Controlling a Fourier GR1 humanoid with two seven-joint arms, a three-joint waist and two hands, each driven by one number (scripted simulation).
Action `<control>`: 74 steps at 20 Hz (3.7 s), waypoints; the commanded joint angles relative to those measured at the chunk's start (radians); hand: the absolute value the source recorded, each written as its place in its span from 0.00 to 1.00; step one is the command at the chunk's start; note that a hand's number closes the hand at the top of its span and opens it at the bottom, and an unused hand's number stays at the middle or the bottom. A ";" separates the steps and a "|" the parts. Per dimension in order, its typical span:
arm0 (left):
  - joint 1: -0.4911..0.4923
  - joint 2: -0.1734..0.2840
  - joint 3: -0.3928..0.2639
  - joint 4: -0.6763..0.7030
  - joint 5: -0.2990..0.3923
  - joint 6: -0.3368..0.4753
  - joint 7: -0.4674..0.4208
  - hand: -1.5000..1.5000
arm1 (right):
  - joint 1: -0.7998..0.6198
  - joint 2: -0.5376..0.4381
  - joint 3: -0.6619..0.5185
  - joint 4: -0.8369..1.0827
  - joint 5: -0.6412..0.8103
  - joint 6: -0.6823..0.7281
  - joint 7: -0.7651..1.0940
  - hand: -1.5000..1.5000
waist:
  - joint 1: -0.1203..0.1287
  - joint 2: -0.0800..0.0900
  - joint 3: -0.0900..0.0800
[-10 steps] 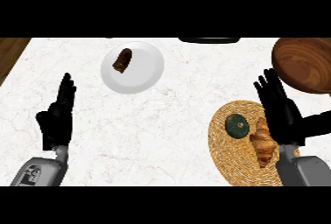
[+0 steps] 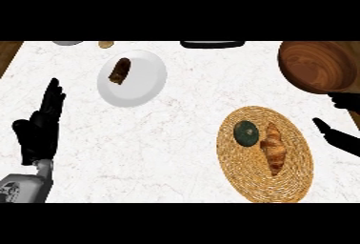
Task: Pick the croissant from the placemat and place it in the bowl
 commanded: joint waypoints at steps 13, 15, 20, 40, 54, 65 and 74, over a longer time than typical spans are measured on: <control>0.002 0.084 0.104 -0.053 0.096 -0.178 0.060 0.50 | 0.606 0.019 0.019 -0.607 0.456 -0.304 0.330 0.00 | 0.044 0.002 0.012; -0.059 0.026 0.077 0.069 0.057 -0.170 0.005 0.50 | 0.585 -0.027 -0.038 -0.651 0.445 -0.233 0.389 0.00 | 0.038 0.004 0.012; 0.037 0.015 0.083 -0.030 0.057 -0.192 -0.015 0.50 | 0.434 -0.098 -0.101 -0.695 0.420 -0.056 0.605 0.00 | 0.056 0.003 0.012; -0.004 0.007 0.107 -0.014 0.034 -0.236 0.020 0.50 | -0.131 -0.134 0.195 -0.162 0.203 0.556 0.876 0.00 | 0.075 0.007 0.013; 0.022 -0.037 0.161 -0.019 -0.008 -0.262 0.014 0.50 | -0.161 0.023 0.235 -0.057 0.542 0.535 0.782 0.00 | 0.056 0.003 0.014; 0.040 -0.112 0.164 -0.100 -0.094 -0.251 0.078 0.50 | -0.110 0.185 0.184 0.051 0.646 0.596 0.712 0.00 | 0.054 0.003 0.014; 0.016 -0.138 0.201 -0.068 -0.115 -0.287 0.067 0.50 | -0.053 0.265 0.164 0.086 0.783 0.527 0.645 0.00 | 0.052 0.003 0.013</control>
